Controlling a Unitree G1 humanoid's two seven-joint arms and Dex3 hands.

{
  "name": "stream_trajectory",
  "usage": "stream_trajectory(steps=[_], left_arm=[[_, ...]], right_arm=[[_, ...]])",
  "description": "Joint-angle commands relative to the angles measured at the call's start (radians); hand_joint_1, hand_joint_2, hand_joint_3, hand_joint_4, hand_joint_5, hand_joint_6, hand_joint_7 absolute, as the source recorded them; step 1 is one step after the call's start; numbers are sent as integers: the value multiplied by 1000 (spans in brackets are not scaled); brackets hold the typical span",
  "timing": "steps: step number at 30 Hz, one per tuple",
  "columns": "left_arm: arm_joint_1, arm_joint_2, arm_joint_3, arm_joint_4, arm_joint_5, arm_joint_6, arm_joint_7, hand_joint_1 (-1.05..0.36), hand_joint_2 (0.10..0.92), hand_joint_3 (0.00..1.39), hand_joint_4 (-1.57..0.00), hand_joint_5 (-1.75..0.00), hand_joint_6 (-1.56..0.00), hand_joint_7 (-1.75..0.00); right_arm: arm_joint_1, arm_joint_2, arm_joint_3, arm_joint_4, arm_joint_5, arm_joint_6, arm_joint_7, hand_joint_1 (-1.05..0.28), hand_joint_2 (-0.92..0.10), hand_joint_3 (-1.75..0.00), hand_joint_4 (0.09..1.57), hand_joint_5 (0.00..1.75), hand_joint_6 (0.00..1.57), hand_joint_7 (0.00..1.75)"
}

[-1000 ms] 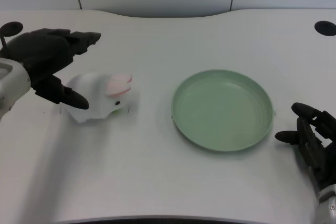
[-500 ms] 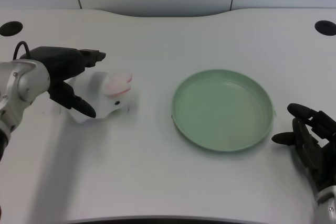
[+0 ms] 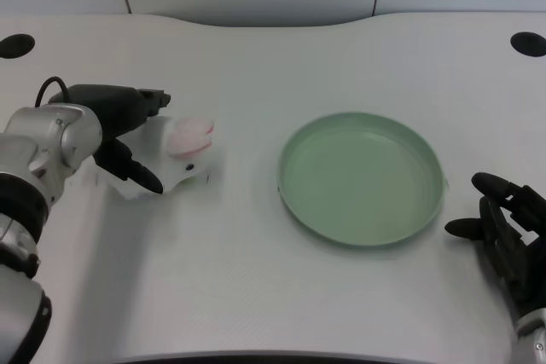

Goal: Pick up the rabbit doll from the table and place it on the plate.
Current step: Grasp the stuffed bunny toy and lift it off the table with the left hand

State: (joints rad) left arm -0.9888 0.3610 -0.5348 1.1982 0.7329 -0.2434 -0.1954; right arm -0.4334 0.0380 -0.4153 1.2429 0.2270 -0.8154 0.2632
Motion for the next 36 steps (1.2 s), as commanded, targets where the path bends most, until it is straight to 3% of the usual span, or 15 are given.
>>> stream_trajectory(steps=[1,5,7,13,16,18,20,23,24,25,26,27,29,33,36], left_arm=[[-21,-14,-23,47,16,13,33,-1048,904,4,-72,-36,-92,-21],[-18,-31,-51,79,35,22,61,-1048,907,5,-75,-38,-102,-23],[-13,-42,-63,92,41,29,72,-1048,904,3,-81,-41,-107,-24],[1,-64,-75,115,45,39,106,-1021,874,0,-94,-43,-129,-23],[9,-72,-92,121,63,52,173,-899,868,1,-169,-80,-189,-42],[15,-75,-93,125,64,54,223,-857,864,0,-202,-95,-220,-48],[19,-76,-76,131,46,56,258,-621,858,5,-439,-225,-514,-157],[17,-72,-66,138,33,48,274,-495,863,6,-601,-332,-754,-276],[16,-68,-69,139,35,42,275,-471,863,3,-677,-504,-763,-451],[14,-66,-71,140,37,38,276,-445,862,3,-651,-875,-668,-802],[13,-62,-73,141,39,34,273,-432,859,3,-606,-1120,-583,-1046],[14,-58,-75,141,42,30,281,-403,853,3,-639,-1192,-607,-1056],[17,-52,-77,141,46,23,304,-343,854,4,-724,-1148,-724,-875],[19,-49,-70,141,39,21,310,-291,868,11,-775,-957,-853,-582],[22,-47,-54,139,23,10,314,-301,901,25,-848,-655,-1005,-233]], right_arm=[[18,-9,-3,-16,17,-6,14,-445,-921,-285,875,946,892,377],[23,-4,-22,-21,56,-2,72,-441,-921,-283,865,1018,881,387],[26,-4,-27,-22,68,0,93,-446,-921,-277,864,1025,879,385],[26,-5,-36,-15,84,-15,128,-444,-921,-279,853,1026,876,375],[30,1,-33,-18,78,-32,122,-452,-921,-290,859,1031,881,370],[31,1,-31,-18,76,-28,111,-451,-921,-292,860,1031,882,367],[33,2,-29,-18,70,-28,98,-438,-921,-295,842,1023,873,360],[33,1,-32,-19,78,-34,118,-431,-921,-296,839,1027,870,355],[33,0,-31,-20,77,-37,118,-442,-921,-294,851,1037,880,357],[33,0,-30,-21,75,-39,116,-442,-921,-294,857,1043,886,357],[33,-1,-28,-20,71,-41,109,-441,-921,-295,860,1047,888,356],[33,-1,-27,-20,69,-41,104,-444,-921,-293,847,1042,895,357],[33,-1,-26,-19,67,-43,94,-441,-921,-293,846,1041,894,354],[30,-1,-33,-16,80,-46,118,-422,-921,-298,862,1049,894,347],[30,-1,-31,-16,75,-41,109,-435,-921,-292,849,1039,894,341]])
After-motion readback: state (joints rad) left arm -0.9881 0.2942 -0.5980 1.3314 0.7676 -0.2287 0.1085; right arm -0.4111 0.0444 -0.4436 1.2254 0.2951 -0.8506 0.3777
